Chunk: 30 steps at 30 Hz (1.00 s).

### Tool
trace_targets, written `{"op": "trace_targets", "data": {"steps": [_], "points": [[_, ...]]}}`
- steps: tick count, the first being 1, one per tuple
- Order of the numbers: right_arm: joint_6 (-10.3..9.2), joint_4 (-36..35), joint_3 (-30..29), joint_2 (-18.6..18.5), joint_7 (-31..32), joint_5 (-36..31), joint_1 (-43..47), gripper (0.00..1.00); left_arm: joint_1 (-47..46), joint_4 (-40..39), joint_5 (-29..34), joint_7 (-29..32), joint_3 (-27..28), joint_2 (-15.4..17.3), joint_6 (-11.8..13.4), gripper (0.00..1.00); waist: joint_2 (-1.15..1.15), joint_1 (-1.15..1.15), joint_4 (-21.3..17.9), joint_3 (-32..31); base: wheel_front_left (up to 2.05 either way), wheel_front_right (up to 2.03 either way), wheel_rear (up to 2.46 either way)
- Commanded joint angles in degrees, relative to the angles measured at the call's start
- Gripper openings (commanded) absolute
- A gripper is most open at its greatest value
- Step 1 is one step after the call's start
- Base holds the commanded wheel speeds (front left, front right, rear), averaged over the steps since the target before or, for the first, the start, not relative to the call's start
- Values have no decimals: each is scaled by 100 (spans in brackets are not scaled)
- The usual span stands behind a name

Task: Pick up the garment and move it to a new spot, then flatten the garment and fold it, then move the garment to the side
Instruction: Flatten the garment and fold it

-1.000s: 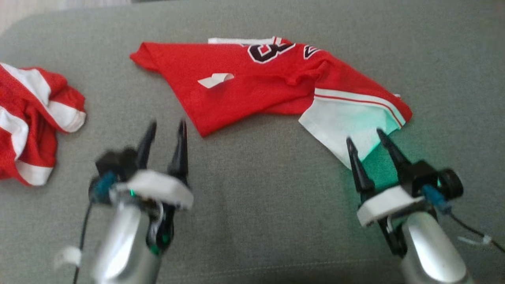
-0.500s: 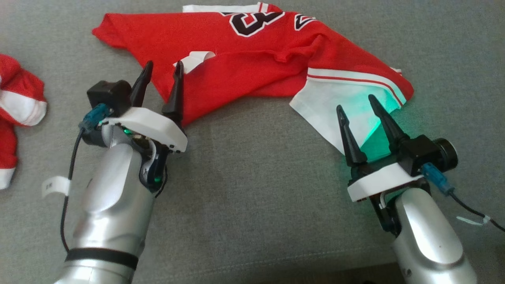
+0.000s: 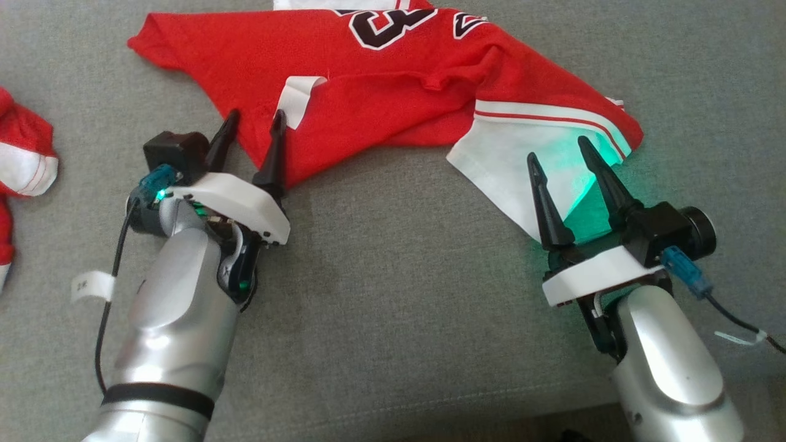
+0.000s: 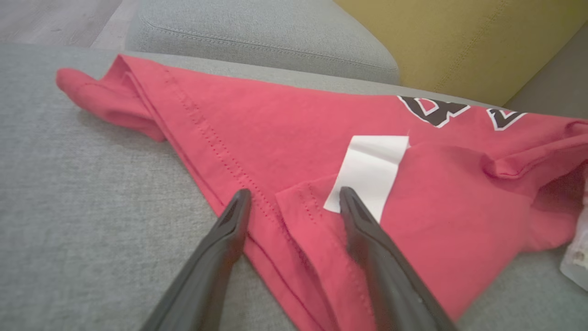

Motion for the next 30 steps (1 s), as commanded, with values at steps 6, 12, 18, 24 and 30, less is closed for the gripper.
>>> {"op": "trace_targets", "data": {"steps": [6,12,18,24,30], "points": [[41,-181,169,46,-62,59,-111,100,14,-241,-47,-29,-214,102,-35,100,0,0,5,-4,0,0,0],[41,-144,186,46,-62,108,-116,100,69,-455,-77,-29,-233,110,-35,29,0,0,10,-27,0,0,0],[41,-55,160,47,-62,173,-77,100,205,-663,-49,-29,-240,156,-36,0,0,0,83,-158,0,0,0],[41,77,59,47,-62,247,36,100,577,-1245,125,-29,-7,167,-36,0,0,0,276,-520,0,0,0],[41,248,-7,47,-62,279,231,100,1170,-1560,131,-29,-158,136,-36,0,0,0,475,-948,0,0,0]]}}
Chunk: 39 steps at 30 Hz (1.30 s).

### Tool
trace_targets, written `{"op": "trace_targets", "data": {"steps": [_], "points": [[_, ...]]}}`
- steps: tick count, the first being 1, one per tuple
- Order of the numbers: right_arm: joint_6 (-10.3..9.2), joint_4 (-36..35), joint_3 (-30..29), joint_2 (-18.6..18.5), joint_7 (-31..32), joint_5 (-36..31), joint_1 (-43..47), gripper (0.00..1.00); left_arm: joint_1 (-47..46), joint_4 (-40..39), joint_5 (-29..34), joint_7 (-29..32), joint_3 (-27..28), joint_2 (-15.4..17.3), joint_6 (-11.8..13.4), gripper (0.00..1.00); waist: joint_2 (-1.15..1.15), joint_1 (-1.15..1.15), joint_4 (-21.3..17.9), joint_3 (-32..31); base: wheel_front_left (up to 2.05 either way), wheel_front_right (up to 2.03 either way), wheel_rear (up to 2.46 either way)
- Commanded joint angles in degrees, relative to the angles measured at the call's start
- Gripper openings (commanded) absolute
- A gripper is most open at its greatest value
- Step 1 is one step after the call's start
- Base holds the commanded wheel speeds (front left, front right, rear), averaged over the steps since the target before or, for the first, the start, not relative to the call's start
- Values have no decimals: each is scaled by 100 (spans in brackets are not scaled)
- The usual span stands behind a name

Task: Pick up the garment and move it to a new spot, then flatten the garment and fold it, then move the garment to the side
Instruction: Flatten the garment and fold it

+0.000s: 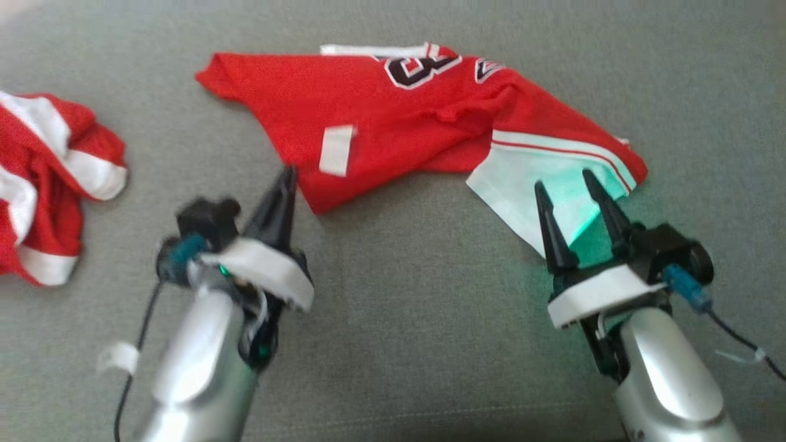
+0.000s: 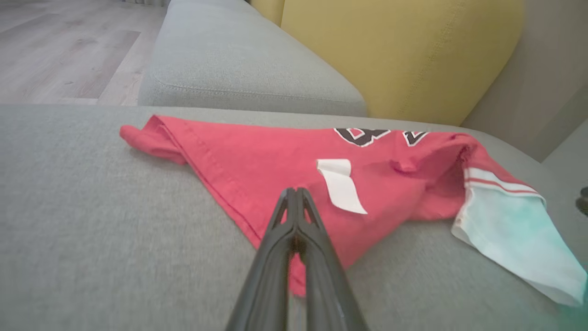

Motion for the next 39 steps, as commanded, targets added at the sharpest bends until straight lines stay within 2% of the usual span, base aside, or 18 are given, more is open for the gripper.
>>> {"op": "trace_targets", "data": {"steps": [1,9,12,15,16,17,18,19,26,32,39], "points": [[41,-101,87,46,-62,43,81,100,88,-325,34,-29,71,88,-35,0,0,0,142,-250,0,0,0],[41,57,136,46,-62,136,282,100,1023,-833,230,-29,-316,157,-35,0,0,0,142,-669,0,0,0],[41,101,131,46,-62,153,369,100,1351,-653,431,-29,-247,283,-12,0,0,0,126,-783,0,0,0],[41,152,118,46,-62,174,461,100,1550,-296,673,-29,-77,369,200,0,0,0,118,-885,0,0,0],[41,152,118,46,-62,174,461,100,1550,-296,673,-29,-77,369,200,0,0,0,118,-885,0,0,0],[41,164,111,46,-62,183,487,100,1588,-224,701,-29,-7,365,258,9,0,0,116,-912,0,0,0],[41,171,99,46,-62,196,509,100,1618,-210,732,-29,69,360,322,46,0,0,116,-938,0,0,0],[41,163,81,46,-62,221,529,100,1656,-215,749,-29,142,347,375,99,0,0,116,-963,0,0,0],[41,1,-62,46,-62,382,605,100,2019,-1006,542,-29,1010,127,818,100,0,0,162,-1118,0,0,0],[41,32,-252,46,-62,485,613,100,2144,-1294,564,-29,1188,61,857,100,0,0,220,-1165,0,0,0],[41,207,-346,46,-62,503,654,100,2187,-1307,400,-29,1094,53,882,100,0,0,235,-1209,0,0,0]]}}
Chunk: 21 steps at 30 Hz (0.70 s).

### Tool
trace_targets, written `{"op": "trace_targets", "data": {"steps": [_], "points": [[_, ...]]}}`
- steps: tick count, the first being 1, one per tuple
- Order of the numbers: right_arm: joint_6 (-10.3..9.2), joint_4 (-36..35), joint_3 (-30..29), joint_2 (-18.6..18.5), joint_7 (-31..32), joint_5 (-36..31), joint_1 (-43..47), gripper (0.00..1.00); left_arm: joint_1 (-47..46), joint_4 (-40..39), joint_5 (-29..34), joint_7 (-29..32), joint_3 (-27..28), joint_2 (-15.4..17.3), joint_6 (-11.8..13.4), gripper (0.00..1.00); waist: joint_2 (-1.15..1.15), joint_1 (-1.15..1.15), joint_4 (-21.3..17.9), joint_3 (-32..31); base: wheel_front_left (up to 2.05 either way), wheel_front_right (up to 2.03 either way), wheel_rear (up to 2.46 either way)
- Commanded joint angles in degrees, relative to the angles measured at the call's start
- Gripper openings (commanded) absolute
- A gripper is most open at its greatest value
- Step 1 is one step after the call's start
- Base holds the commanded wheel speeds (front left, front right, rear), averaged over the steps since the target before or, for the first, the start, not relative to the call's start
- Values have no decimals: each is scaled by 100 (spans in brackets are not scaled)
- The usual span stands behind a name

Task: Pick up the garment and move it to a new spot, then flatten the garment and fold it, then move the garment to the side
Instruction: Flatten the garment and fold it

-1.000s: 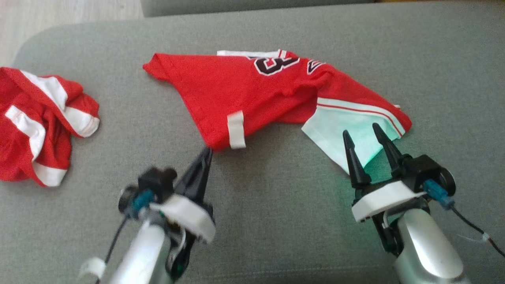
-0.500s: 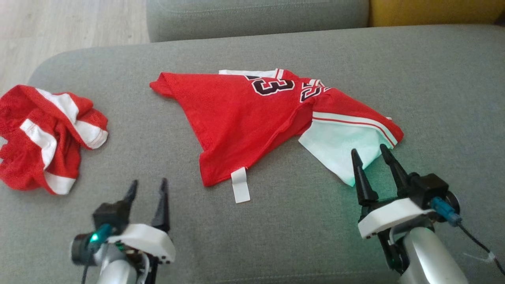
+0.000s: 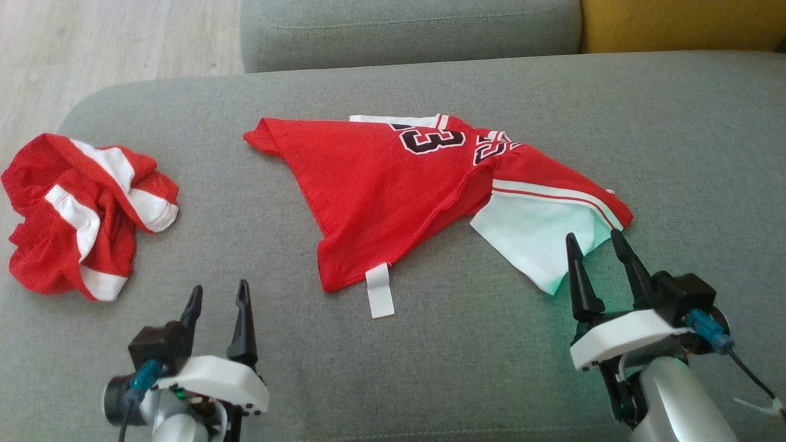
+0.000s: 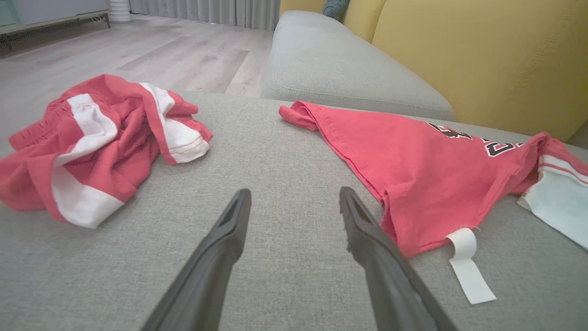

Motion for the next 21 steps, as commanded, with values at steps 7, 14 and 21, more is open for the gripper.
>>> {"op": "trace_targets", "data": {"steps": [7,14,21], "points": [[41,5,170,19,-62,-14,-105,100,-268,-155,-462,-33,-196,11,-69,100,0,0,-55,218,0,0,0],[41,186,267,19,-62,-70,-235,100,-597,56,-1090,-33,-713,11,-267,100,0,0,-221,615,0,0,0],[41,163,242,19,-62,-140,-367,100,-888,389,-1469,-33,-986,11,-446,100,0,0,-412,951,0,0,0]]}}
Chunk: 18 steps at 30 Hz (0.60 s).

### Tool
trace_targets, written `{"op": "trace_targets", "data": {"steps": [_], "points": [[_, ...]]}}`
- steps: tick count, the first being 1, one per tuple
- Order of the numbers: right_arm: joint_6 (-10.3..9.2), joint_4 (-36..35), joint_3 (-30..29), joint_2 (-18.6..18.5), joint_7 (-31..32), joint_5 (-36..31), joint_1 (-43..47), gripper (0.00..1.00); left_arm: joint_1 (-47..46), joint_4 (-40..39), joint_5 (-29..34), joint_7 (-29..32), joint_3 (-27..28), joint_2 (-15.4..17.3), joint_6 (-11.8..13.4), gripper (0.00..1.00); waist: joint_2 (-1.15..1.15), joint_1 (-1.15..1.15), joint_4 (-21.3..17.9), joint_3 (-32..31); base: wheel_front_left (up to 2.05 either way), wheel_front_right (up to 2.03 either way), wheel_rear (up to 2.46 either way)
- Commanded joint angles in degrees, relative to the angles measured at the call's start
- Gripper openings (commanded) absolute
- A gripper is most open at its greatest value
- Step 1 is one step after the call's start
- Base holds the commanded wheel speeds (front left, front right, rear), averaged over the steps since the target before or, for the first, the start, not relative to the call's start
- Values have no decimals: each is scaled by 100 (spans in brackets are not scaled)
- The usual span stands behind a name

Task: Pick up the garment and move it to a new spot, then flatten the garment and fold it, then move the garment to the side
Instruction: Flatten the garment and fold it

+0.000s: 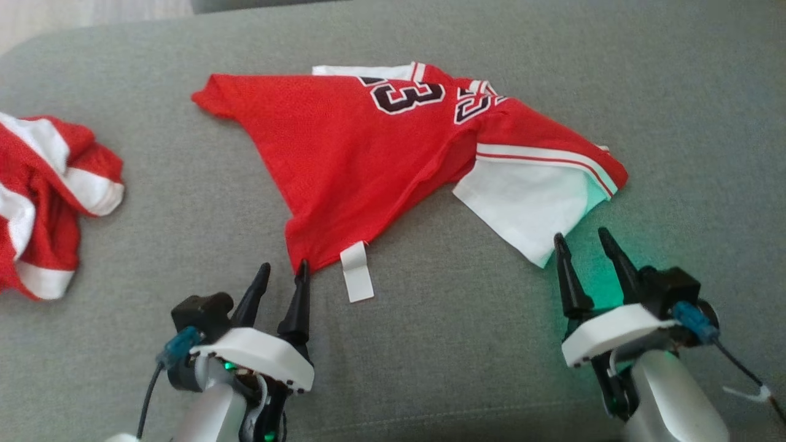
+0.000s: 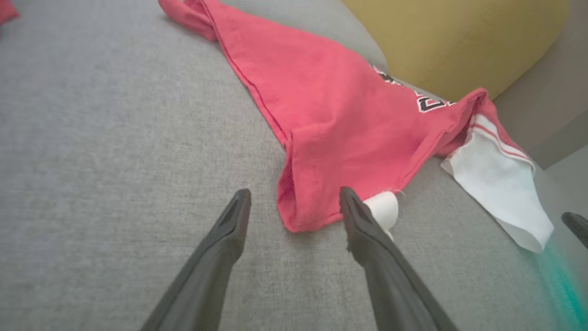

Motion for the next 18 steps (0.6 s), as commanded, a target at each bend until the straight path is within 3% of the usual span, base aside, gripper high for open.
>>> {"op": "trace_targets", "data": {"steps": [1,12,13,14,15,18], "points": [[41,-167,116,7,-62,-49,-201,100,-201,-127,-19,-33,138,17,-32,100,0,0,-74,86,0,0,0],[41,-277,181,7,-62,-100,-311,100,-408,125,15,-33,129,17,-187,100,0,0,-264,354,0,0,0],[41,-264,185,7,-62,-50,-301,100,-407,126,23,-33,136,17,-196,76,0,0,-270,357,0,0,0],[41,-245,204,7,-62,3,-294,100,-408,137,36,-33,135,17,-205,34,0,0,-276,365,0,0,0],[41,-229,228,7,-62,29,-295,100,-411,157,41,-33,131,17,-217,0,0,0,-279,374,0,0,0],[41,-197,361,7,-62,112,-294,100,-432,192,40,-33,138,17,-246,0,0,0,-275,400,0,0,0]]}}
